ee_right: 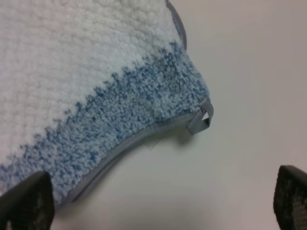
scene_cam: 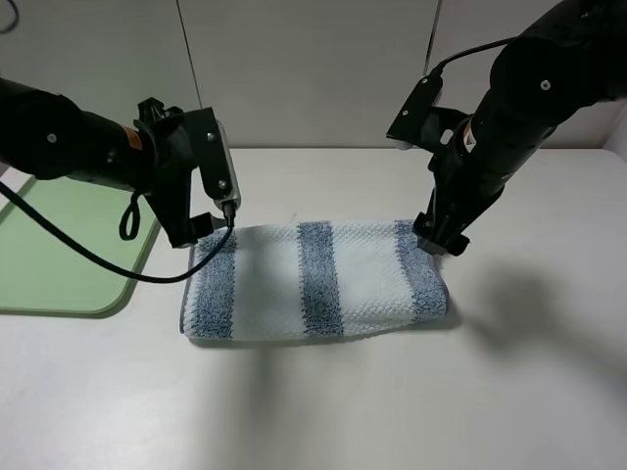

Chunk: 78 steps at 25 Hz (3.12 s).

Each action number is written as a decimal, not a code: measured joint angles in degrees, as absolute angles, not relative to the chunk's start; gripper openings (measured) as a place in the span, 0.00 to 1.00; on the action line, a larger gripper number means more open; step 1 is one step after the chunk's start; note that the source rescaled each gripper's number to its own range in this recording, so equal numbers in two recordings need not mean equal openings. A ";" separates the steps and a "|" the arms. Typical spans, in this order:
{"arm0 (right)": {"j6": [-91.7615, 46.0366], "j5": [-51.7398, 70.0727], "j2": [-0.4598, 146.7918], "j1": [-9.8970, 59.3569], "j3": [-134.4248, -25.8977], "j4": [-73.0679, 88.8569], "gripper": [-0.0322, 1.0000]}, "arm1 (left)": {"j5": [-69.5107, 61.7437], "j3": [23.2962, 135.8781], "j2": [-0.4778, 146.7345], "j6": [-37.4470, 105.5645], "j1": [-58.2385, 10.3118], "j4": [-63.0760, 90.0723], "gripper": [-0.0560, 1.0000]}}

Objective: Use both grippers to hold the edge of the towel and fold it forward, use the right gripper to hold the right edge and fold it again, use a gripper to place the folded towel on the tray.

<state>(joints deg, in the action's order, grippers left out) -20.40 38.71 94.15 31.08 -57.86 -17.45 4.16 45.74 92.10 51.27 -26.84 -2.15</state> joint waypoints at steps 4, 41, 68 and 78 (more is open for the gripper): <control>-18.41 38.71 94.15 31.08 -57.86 -16.66 1.00 | -1.60 45.74 85.37 47.19 -26.84 -2.15 0.99; 4.79 43.72 94.15 31.08 -57.86 1.44 1.00 | -55.85 45.31 35.44 5.63 -26.84 -2.16 0.93; 4.97 42.76 94.15 31.08 -57.86 4.25 1.00 | -64.73 29.10 -0.45 -2.49 -26.84 -0.94 0.92; 3.85 42.47 94.15 31.08 -57.86 4.25 1.00 | -64.78 29.10 -0.45 0.00 -26.84 -1.06 0.92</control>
